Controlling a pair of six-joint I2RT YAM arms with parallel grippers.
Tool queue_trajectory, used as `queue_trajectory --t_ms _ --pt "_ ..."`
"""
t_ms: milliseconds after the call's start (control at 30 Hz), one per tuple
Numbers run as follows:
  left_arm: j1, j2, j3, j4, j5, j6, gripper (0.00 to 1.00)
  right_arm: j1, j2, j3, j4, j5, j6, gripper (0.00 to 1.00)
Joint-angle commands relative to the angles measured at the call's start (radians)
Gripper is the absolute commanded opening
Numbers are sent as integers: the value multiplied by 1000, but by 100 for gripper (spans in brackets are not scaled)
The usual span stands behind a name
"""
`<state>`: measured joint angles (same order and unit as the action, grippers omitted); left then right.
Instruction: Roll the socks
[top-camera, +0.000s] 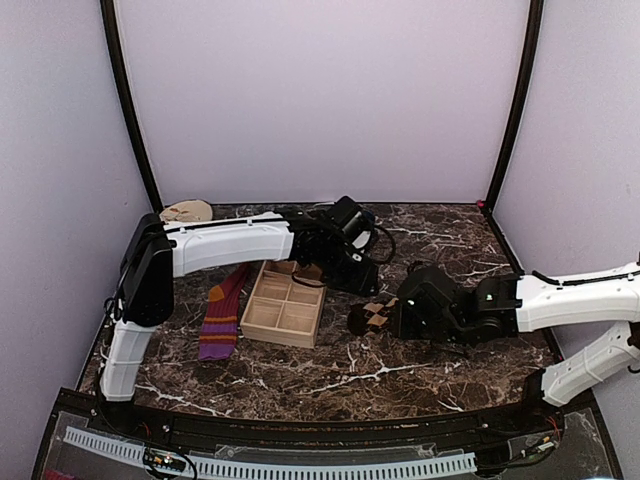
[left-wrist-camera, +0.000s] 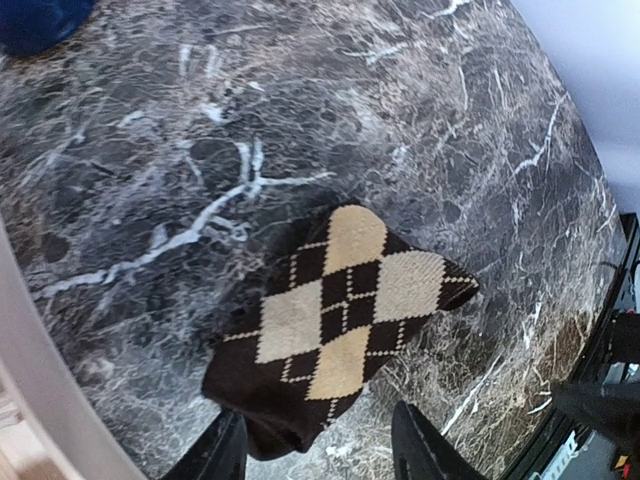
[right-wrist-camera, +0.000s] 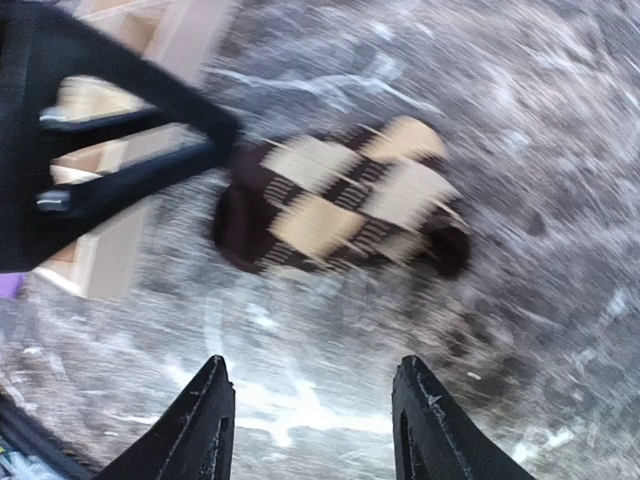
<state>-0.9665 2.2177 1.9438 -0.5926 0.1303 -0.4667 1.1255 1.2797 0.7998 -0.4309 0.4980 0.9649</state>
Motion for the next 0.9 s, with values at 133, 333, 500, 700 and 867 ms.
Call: queue_trajectory --t_ms 133,333,500,700,867 --pt "-37 57 53 -4 -4 63 47 5 -11 -106 -25 95 108 50" --pt "-53 80 52 -11 -32 73 38 -27 -8 -145 49 80 91 49" --pt "-65 91 55 -23 -61 82 32 -64 0 -162 100 58 60 49" --pt "-70 107 33 -43 -95 88 29 -104 16 -192 188 21 23 49" --pt "-71 119 25 -62 -116 89 27 -121 32 -199 217 13 1 49"
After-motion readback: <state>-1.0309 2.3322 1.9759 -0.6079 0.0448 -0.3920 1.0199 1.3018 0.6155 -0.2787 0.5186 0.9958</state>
